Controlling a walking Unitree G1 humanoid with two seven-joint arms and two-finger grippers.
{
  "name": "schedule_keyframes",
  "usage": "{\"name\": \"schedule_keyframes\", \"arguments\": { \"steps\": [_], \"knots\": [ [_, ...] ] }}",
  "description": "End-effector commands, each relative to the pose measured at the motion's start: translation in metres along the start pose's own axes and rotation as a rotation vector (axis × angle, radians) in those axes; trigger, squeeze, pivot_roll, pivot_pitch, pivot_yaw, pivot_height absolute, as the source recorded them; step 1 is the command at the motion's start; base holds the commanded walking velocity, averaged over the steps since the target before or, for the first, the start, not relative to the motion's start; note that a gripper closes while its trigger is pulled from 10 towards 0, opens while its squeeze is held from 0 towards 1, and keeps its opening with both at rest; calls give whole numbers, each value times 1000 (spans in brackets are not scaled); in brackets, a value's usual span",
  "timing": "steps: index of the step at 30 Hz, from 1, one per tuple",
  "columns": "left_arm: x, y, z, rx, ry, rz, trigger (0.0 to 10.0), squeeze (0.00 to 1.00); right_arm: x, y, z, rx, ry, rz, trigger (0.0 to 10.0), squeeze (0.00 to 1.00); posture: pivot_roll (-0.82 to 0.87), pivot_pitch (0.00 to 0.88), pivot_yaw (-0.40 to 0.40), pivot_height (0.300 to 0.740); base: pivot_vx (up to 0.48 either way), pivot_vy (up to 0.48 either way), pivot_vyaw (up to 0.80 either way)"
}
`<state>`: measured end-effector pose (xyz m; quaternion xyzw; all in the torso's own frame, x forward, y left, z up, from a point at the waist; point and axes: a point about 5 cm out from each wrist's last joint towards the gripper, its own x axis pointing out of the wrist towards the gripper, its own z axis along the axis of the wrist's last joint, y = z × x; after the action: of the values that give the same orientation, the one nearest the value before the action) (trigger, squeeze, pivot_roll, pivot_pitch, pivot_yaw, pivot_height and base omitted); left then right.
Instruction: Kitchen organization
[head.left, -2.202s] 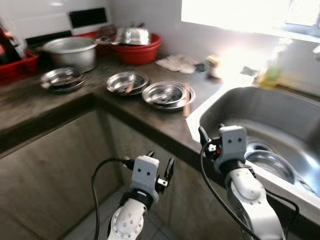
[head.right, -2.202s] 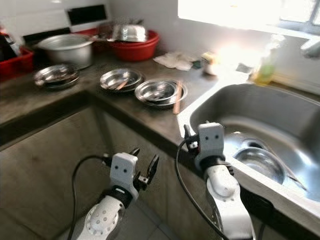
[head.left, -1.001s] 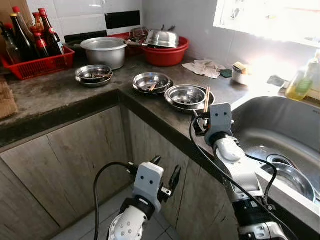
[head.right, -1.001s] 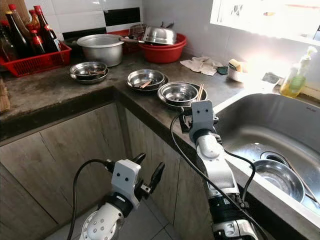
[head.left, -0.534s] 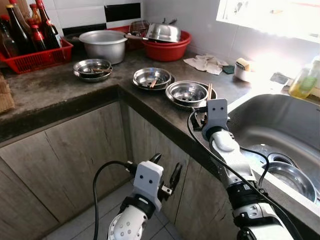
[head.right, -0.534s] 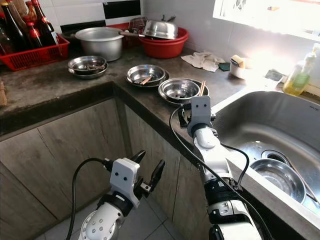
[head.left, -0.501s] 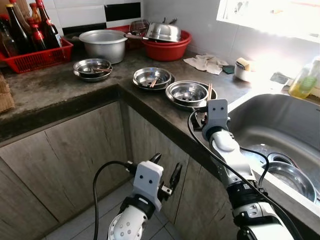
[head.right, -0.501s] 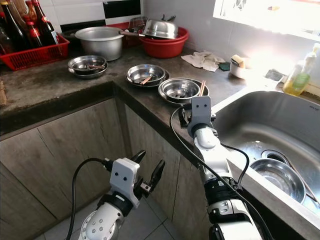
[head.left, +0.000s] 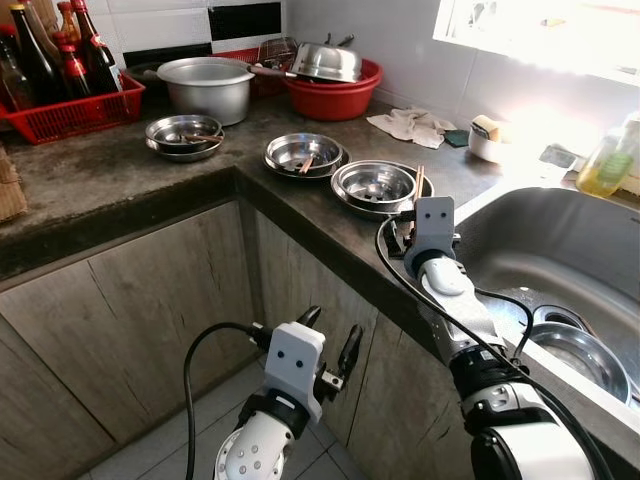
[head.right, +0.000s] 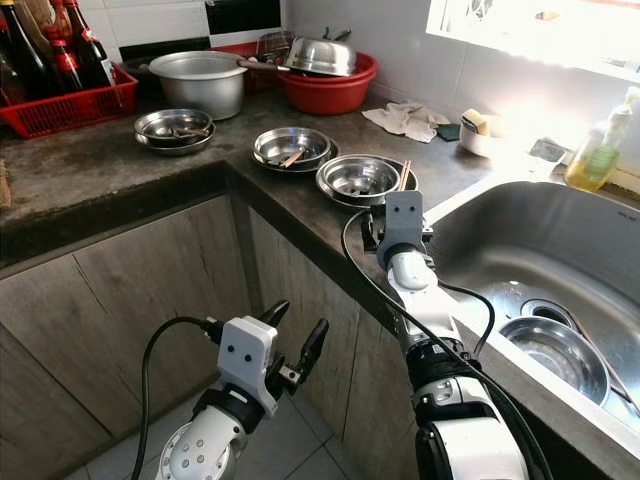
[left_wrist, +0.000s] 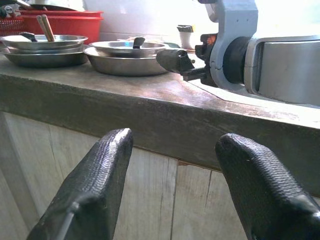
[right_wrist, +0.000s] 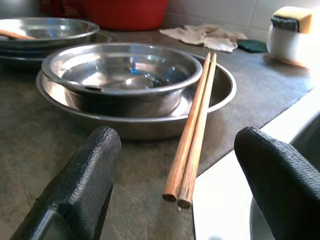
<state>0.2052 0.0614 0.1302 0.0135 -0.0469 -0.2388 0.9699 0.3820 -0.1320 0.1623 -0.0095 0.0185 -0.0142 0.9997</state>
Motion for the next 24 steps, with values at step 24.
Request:
{"name": "schedule_keyframes", "arguments": {
  "steps": [24],
  "knots": [
    [-1, -2, 4, -5, -9, 4, 10000, 0, 12, -1, 6, 12, -9, -26, 10000, 0, 151, 43, -86, 740, 0, 0, 0]
  ]
}}
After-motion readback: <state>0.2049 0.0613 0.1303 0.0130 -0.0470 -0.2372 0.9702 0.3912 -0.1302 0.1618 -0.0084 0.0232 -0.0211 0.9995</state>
